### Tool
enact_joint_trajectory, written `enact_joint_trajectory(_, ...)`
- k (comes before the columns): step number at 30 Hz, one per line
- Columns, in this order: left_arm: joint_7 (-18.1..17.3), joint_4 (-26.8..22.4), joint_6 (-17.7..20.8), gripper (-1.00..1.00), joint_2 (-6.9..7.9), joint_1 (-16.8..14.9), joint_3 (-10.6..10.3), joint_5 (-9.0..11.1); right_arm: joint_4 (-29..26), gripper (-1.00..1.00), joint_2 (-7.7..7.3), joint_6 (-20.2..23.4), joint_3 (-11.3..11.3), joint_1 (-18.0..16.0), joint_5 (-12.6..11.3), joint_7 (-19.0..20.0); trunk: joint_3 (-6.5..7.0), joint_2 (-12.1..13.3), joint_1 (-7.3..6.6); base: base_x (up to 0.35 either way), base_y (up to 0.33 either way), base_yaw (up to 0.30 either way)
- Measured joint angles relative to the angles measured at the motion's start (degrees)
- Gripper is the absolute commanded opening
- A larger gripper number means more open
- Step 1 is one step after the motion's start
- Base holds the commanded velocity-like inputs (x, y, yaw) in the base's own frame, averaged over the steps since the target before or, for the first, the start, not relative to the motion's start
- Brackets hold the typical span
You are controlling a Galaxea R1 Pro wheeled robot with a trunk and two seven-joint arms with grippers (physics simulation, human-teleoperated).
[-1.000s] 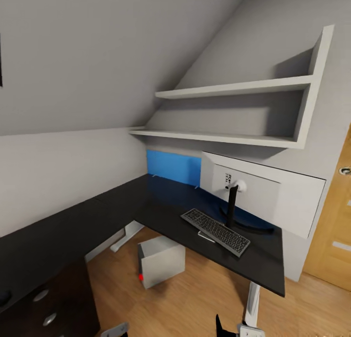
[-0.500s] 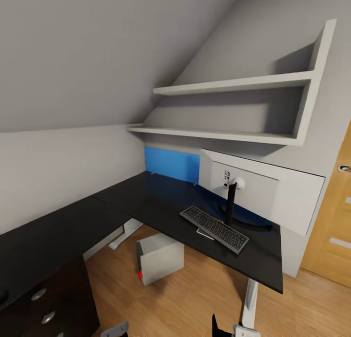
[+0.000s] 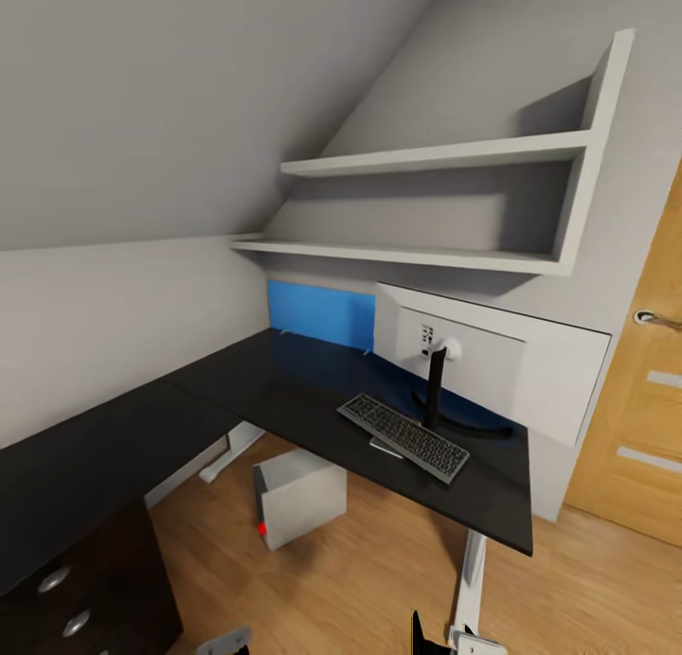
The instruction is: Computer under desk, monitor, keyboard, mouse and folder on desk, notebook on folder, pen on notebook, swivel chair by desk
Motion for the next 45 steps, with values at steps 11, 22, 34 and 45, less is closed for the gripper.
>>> enact_joint_trajectory(11, 0.05, 0.0, -0.02, 1.0, -0.03, -0.02, 0.0, 0.07, 0.0, 1.0, 0.0, -0.02, 0.08, 0.0, 0.12, 0.0, -0.18, -0.01, 0.0, 0.0, 0.0, -0.273)
enact_joint_trajectory(22, 0.06, -0.03, 0.04, 1.0, 0.06, 0.01, -0.01, 0.1, 0.0, 1.0, 0.06, 0.0, 0.0, 0.0, -0.03, -0.05, -0.21, 0.0, 0.0, 0.0, 0.0, -0.218)
enact_joint_trajectory(34, 0.06, -0.01, 0.05, 1.0, 0.14, 0.0, 0.0, 0.09, 0.01, 1.0, -0.06, 0.1, -0.2, 0.0, -0.23, -0.06, -0.22, 0.0, 0.0, 0.0, 0.0, -0.015)
enact_joint_trajectory(45, 0.12, -0.02, 0.05, 1.0, 0.21, -0.03, 0.07, 0.09, -0.08, 1.0, -0.22, 0.02, -0.05, -0.01, -0.14, 0.09, -0.22, 0.0, 0.0, 0.0, 0.0, 0.0)
